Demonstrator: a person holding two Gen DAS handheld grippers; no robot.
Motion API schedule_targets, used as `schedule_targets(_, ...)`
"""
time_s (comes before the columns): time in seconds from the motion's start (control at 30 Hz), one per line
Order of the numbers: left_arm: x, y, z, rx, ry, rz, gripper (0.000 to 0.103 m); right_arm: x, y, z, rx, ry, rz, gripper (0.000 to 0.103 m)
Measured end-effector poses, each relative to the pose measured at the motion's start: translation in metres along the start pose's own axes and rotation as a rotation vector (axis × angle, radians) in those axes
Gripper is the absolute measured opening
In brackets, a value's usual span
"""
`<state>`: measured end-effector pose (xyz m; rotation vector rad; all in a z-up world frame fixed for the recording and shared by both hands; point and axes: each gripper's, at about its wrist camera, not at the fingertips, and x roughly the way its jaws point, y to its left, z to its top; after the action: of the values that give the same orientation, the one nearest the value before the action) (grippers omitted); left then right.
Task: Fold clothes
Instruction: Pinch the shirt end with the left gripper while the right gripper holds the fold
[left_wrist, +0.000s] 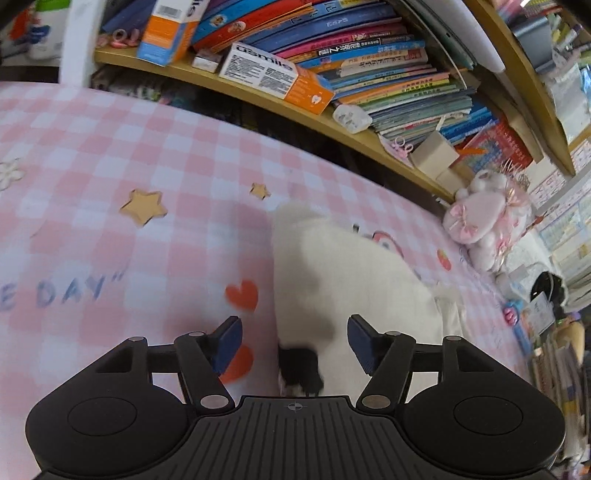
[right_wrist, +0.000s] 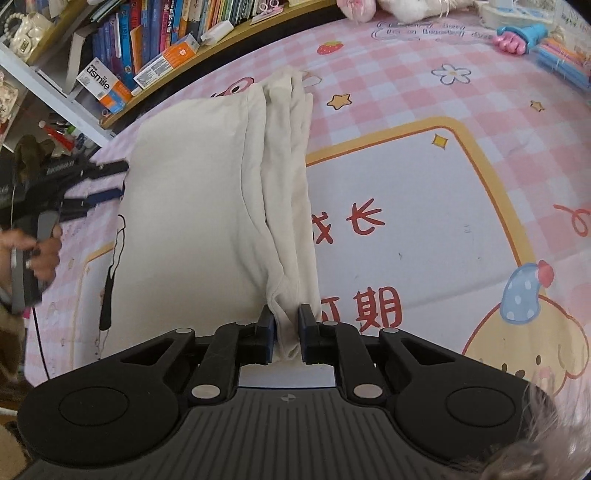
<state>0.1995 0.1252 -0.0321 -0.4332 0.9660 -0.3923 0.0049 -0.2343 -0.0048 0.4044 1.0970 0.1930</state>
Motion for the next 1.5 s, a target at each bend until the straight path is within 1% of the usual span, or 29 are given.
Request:
schedule_targets(0.13, 0.019, 0.016, 0.016, -0.061, 0.004, -0.077, 0.063, 0.0, 0.003, -0.001, 0.009, -0.009, -0.024, 0.012)
schedule_targets(0.2, 0.026, 0.026, 0.022, -0.116, -0.008, -0.124, 0.063, 0.001, 0.005, -0.002, 0.012, -0.014, -0.035, 0.012)
schedule_targets(0.23, 0.028, 0.03, 0.024, -0.145, -0.016, -0.136, 0.063, 0.001, 0.006, -0.002, 0.014, -0.017, -0.04, 0.012)
schedule_targets(0.33, 0.034, 0.035, 0.031, -0.166, -0.024, -0.165, 0.06, 0.001, 0.008, -0.004, 0.028, -0.027, -0.057, 0.013)
schedule_targets(0.37, 0.036, 0.035, 0.033, -0.154, -0.022, -0.163, 0.055, 0.001, 0.01, -0.005, 0.03, -0.03, -0.065, 0.013)
schedule_targets(0.4, 0.038, 0.034, 0.034, -0.139, -0.019, -0.159, 0.047, 0.001, 0.011, -0.006, 0.032, -0.034, -0.073, 0.013)
schedule_targets(0.43, 0.038, 0.031, 0.035, -0.118, -0.018, -0.148, 0.031, 0.002, 0.012, -0.006, 0.034, -0.038, -0.081, 0.013)
schedule_targets(0.47, 0.038, 0.028, 0.036, -0.096, -0.018, -0.136, 0.021, 0.002, 0.013, -0.007, 0.036, -0.041, -0.088, 0.013)
schedule_targets(0.5, 0.038, 0.025, 0.037, -0.074, -0.019, -0.123, 0.015, 0.002, 0.014, -0.008, 0.037, -0.043, -0.094, 0.013)
schedule_targets(0.53, 0.033, 0.016, 0.037, -0.019, -0.046, -0.117, 0.009, 0.002, 0.014, -0.008, 0.039, -0.045, -0.1, 0.013)
schedule_targets(0.6, 0.013, -0.015, 0.028, 0.194, -0.151, -0.094, 0.009, 0.002, 0.016, -0.008, 0.045, -0.048, -0.11, 0.014)
schedule_targets(0.67, 0.011, -0.032, 0.02, 0.342, -0.193, -0.067, 0.01, 0.002, 0.017, -0.01, 0.052, -0.052, -0.122, 0.014)
schedule_targets(0.7, 0.022, -0.029, 0.024, 0.319, -0.15, -0.039, 0.01, 0.002, 0.018, -0.01, 0.054, -0.054, -0.127, 0.014)
schedule_targets(0.73, 0.034, -0.023, 0.03, 0.277, -0.095, -0.008, 0.015, 0.002, 0.019, -0.011, 0.056, -0.056, -0.132, 0.014)
schedule_targets(0.77, 0.043, -0.013, 0.035, 0.198, -0.062, -0.004, 0.022, 0.002, 0.02, -0.011, 0.054, -0.056, -0.137, 0.014)
schedule_targets(0.8, 0.05, -0.001, 0.041, 0.112, -0.033, -0.006, 0.024, 0.002, 0.021, -0.011, 0.051, -0.055, -0.142, 0.014)
schedule_targets(0.83, 0.049, 0.008, 0.045, 0.038, -0.032, -0.042, 0.029, 0.002, 0.022, -0.012, 0.049, -0.054, -0.147, 0.014)
schedule_targets(0.87, 0.045, 0.011, 0.047, 0.01, -0.04, -0.05, 0.034, 0.002, 0.023, -0.011, 0.047, -0.052, -0.151, 0.014)
schedule_targets(0.93, 0.036, 0.015, 0.049, -0.03, -0.056, -0.053, 0.04, 0.003, 0.025, -0.011, 0.043, -0.05, -0.158, 0.015)
schedule_targets(1.0, 0.02, 0.012, 0.043, 0.006, -0.079, -0.033, 0.044, 0.003, 0.025, -0.011, 0.041, -0.047, -0.157, 0.015)
schedule_targets(1.07, 0.006, 0.009, 0.03, 0.035, -0.066, -0.026, 0.044, 0.003, 0.024, -0.01, 0.039, -0.043, -0.153, 0.015)
schedule_targets(1.17, -0.015, 0.008, 0.0, 0.048, -0.03, -0.009, 0.044, 0.002, 0.022, -0.009, 0.037, -0.042, -0.144, 0.018)
schedule_targets(1.23, -0.032, 0.003, -0.022, 0.071, -0.038, 0.031, 0.045, 0.002, 0.021, -0.008, 0.033, -0.043, -0.145, 0.021)
schedule_targets(1.3, -0.052, -0.002, -0.046, 0.078, -0.062, 0.068, 0.056, 0.002, 0.02, -0.008, 0.031, -0.043, -0.155, 0.028)
schedule_targets(1.33, -0.058, -0.005, -0.058, 0.067, -0.071, 0.079, 0.064, 0.002, 0.018, -0.007, 0.034, -0.039, -0.144, 0.031)
schedule_targets(1.37, -0.065, -0.007, -0.069, 0.053, -0.08, 0.089, 0.068, 0.002, 0.015, -0.005, 0.038, -0.034, -0.128, 0.031)
schedule_targets(1.5, -0.072, -0.021, -0.101, 0.032, -0.037, 0.121, 0.069, 0.002, 0.003, 0.001, 0.048, -0.01, -0.061, 0.034)
